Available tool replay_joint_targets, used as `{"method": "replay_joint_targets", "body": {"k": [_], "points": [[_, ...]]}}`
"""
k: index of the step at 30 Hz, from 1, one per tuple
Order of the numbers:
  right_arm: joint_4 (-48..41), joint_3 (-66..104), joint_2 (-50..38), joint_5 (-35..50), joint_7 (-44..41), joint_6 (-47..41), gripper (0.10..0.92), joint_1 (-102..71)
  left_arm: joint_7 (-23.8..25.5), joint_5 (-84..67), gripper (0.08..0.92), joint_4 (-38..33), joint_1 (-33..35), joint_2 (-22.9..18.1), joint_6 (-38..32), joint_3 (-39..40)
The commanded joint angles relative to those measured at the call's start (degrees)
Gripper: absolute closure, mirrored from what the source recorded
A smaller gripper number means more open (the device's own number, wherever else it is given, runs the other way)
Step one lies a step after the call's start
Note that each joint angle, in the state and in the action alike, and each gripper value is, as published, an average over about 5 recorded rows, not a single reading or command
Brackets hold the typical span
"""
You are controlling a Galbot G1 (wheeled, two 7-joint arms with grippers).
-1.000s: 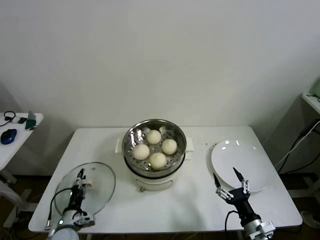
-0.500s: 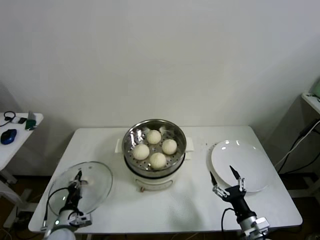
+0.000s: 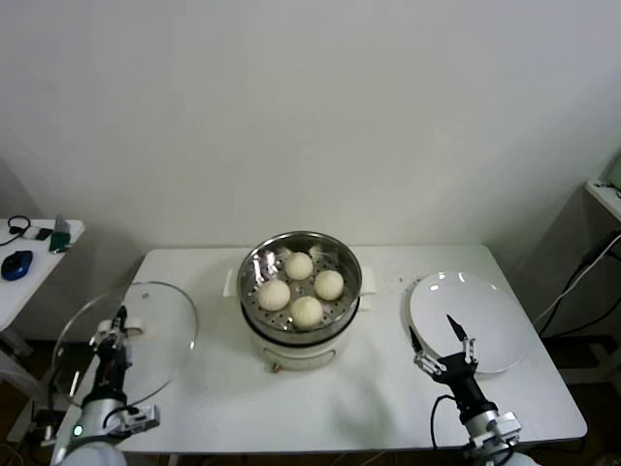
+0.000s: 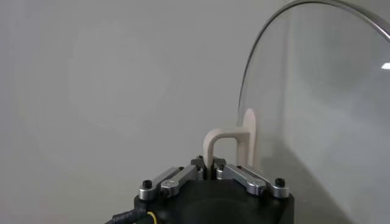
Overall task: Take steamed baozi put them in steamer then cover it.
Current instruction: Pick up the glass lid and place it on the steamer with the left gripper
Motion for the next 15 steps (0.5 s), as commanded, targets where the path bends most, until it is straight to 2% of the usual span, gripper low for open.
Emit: {"method": "replay_joint_targets", "body": {"k": [1, 5, 9, 12, 15], "points": [[-1.2, -0.4, -0.2, -0.3, 0.2, -0.2, 0.203, 1.8, 0.4, -2.4, 0.849, -17.6, 2.4, 12.3, 13.7, 3.0], [-2.4, -0.6, -0.4, -0.4, 0.3, -0.2, 0.203, 3.3, 2.8, -2.6, 0.849, -17.6, -2.3, 17.7, 16.9, 8.5], [-3.7, -0.7, -0.5, -0.7, 0.5, -0.2, 0.203, 5.1, 7.4, -3.1, 0.849, -17.4, -12.8, 21.8, 21.3, 19.5], [-4.3, -0.8, -0.5, -1.1, 0.7, -0.2, 0.203, 6.1, 11.7, -3.5, 0.849, -16.6, -22.2, 22.0, 24.5, 28.8], [-4.5, -0.5, -0.3, -1.3, 0.9, -0.2, 0.203, 6.3, 15.6, -3.1, 0.849, -15.2, -31.4, 20.2, 27.3, 37.4]]}}
